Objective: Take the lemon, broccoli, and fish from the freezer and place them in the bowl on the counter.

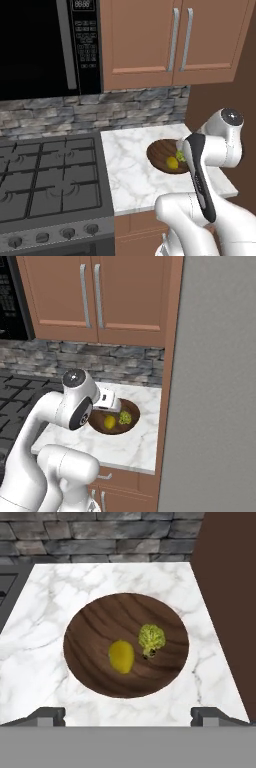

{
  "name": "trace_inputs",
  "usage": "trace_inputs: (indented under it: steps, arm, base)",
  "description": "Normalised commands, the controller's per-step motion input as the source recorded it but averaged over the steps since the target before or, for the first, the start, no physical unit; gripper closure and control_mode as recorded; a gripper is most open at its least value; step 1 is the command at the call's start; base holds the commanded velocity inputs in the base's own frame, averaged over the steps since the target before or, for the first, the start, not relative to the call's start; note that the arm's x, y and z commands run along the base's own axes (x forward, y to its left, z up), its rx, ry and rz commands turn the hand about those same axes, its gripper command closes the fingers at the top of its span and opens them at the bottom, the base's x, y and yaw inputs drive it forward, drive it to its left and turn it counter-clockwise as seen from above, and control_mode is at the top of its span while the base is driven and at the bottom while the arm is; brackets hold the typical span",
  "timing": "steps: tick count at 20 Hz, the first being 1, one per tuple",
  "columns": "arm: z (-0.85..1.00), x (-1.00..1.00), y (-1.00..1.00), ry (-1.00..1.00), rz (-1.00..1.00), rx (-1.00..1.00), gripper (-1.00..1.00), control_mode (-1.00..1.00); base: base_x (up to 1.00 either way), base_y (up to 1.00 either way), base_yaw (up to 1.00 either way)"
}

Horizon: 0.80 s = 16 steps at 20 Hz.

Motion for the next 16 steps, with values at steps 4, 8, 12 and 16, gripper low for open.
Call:
trace_inputs:
  steps: [4,8,12,16]
  arm:
    - [0.46,-0.39,0.0,-0.07,0.0,0.0,-1.0,-1.0]
    - [0.29,-0.37,0.13,0.0,0.0,0.0,-1.0,-1.0]
    - [0.32,-0.43,0.19,0.0,0.0,0.0,-1.0,-1.0]
    - [0.38,-0.4,0.19,0.02,0.0,0.0,-1.0,-1.0]
  base:
    - [0.0,0.0,0.0]
    - [0.0,0.0,0.0]
    - [0.0,0.0,0.0]
    - [0.0,0.0,0.0]
